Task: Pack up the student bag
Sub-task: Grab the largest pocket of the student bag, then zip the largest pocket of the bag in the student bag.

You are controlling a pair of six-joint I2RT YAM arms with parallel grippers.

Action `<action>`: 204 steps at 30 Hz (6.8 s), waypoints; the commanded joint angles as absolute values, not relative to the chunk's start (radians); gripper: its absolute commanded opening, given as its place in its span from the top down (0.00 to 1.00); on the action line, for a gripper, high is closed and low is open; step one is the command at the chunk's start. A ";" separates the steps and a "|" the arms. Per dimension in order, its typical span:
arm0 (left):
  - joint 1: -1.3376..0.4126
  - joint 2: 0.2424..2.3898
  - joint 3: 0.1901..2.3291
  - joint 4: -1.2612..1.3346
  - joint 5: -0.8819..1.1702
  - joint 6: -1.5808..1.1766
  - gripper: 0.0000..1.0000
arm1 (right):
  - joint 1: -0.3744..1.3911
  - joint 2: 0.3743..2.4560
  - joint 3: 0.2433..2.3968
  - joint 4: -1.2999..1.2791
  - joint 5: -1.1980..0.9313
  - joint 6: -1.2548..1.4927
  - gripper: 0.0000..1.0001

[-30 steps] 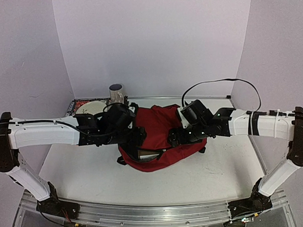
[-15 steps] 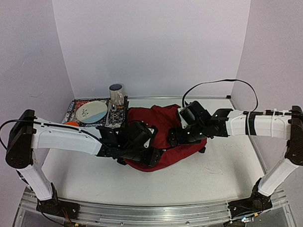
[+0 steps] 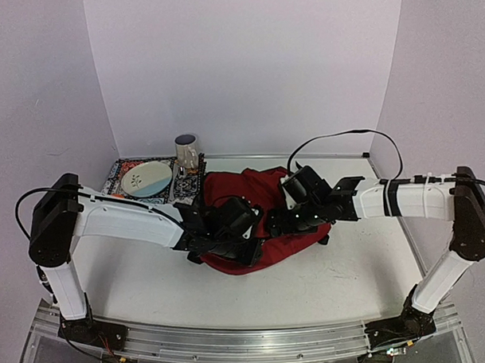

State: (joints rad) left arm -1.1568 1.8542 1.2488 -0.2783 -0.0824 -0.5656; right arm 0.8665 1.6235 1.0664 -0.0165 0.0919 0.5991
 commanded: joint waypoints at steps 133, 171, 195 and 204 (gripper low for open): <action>-0.916 1.318 0.944 -0.243 0.218 -0.506 1.00 | 1.118 1.800 1.198 0.400 -0.026 -0.106 0.41; -0.837 1.619 1.060 -0.142 0.030 -0.449 1.00 | 1.121 1.131 0.705 0.235 0.182 0.023 0.83; -0.956 1.432 0.951 -0.061 0.155 -0.532 1.00 | 1.121 1.706 1.098 0.241 0.179 0.125 0.48; -0.910 1.498 0.978 -0.119 -0.029 -0.479 1.00 | 1.120 1.499 0.958 0.217 0.171 0.106 1.00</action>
